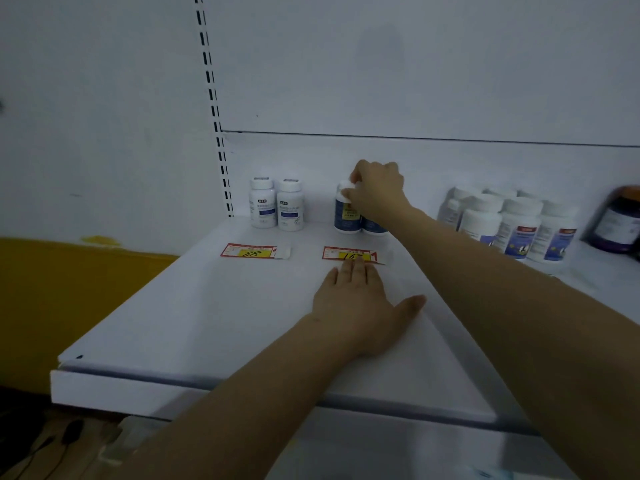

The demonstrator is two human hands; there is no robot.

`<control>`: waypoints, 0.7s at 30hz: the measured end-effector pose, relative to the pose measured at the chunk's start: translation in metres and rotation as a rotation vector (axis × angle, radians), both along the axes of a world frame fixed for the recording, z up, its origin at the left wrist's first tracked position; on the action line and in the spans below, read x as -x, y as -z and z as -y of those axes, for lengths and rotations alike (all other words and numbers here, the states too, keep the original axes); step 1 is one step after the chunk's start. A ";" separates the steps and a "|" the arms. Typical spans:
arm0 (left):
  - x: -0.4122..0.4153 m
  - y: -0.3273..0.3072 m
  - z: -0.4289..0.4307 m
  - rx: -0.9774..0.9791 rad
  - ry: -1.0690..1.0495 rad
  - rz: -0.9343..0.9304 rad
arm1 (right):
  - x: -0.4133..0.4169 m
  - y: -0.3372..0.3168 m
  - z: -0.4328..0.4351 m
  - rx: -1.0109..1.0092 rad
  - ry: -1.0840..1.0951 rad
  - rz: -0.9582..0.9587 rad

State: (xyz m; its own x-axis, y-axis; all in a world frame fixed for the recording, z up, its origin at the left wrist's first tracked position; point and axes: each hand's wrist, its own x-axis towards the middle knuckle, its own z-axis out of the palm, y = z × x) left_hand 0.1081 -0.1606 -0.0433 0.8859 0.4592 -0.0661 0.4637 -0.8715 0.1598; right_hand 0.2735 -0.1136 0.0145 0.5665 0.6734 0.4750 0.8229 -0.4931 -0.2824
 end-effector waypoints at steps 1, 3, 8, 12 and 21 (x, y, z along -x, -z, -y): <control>0.000 0.000 0.000 -0.002 0.002 0.002 | -0.001 0.000 0.001 0.013 0.025 0.029; 0.001 -0.001 0.001 0.001 0.002 0.007 | -0.001 0.000 0.003 0.042 0.050 0.079; 0.001 0.000 0.002 0.008 0.006 0.012 | 0.005 -0.007 0.012 0.162 0.077 0.102; 0.000 -0.004 0.002 0.008 0.015 0.011 | 0.007 -0.016 0.035 0.130 0.089 0.064; -0.028 -0.037 0.053 -0.188 0.057 0.121 | -0.026 -0.043 0.120 0.145 0.192 0.032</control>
State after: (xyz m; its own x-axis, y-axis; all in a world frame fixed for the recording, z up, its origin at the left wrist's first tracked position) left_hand 0.1361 -0.2137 -0.0063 0.9070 0.4025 0.1240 0.4003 -0.9154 0.0433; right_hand 0.2999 -0.2341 0.0579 0.6771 0.6173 0.4006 0.7175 -0.6748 -0.1728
